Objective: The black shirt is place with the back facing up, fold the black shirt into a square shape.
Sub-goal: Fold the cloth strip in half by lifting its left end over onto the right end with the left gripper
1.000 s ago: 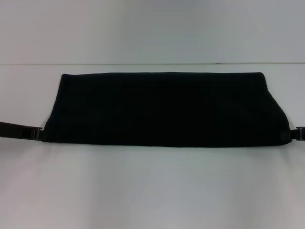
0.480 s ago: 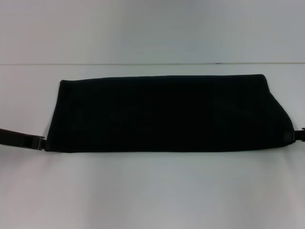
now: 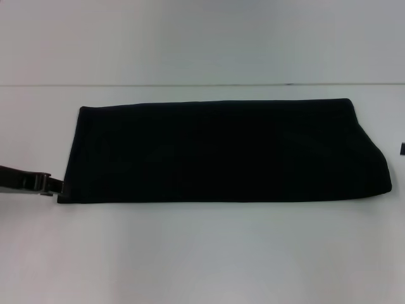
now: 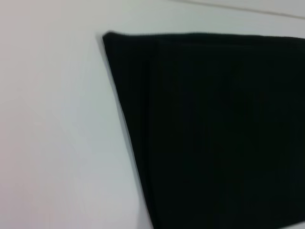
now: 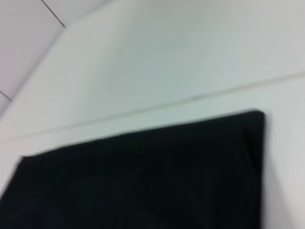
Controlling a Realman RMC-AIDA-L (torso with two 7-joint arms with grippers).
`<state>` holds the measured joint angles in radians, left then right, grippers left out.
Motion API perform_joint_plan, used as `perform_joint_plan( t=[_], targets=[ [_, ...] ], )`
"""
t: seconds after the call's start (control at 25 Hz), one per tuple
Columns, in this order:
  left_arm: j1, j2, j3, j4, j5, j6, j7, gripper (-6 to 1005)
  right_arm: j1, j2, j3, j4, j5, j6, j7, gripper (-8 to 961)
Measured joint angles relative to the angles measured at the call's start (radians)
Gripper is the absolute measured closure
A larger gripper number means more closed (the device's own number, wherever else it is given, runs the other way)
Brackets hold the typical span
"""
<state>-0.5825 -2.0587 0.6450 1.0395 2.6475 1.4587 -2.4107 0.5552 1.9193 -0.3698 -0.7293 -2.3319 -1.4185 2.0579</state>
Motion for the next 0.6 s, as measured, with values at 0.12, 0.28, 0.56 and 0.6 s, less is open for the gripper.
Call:
perform_joint_plan(
  t=[0.12,0.28,0.56,0.6],
  targets=[
    [-0.013,0.017,-0.005,0.002,0.001,0.081,-0.064,681,0.003,0.001,0.004,0.009,0.049,-0.023,-0.043,559],
    [-0.044,0.036,-0.013,-0.020,0.019,0.174,-0.155,498,0.036,0.012,-0.002,0.050,0.070,-0.005,-0.105,370],
    [-0.096,0.057,-0.087,-0.168,0.006,0.187,-0.272,280,0.105,0.021,-0.005,0.099,0.081,0.031,-0.180,93],
    [-0.103,0.057,-0.109,-0.195,0.003,0.183,-0.278,255,0.113,0.021,-0.006,0.099,0.081,0.032,-0.182,57]
  ],
)
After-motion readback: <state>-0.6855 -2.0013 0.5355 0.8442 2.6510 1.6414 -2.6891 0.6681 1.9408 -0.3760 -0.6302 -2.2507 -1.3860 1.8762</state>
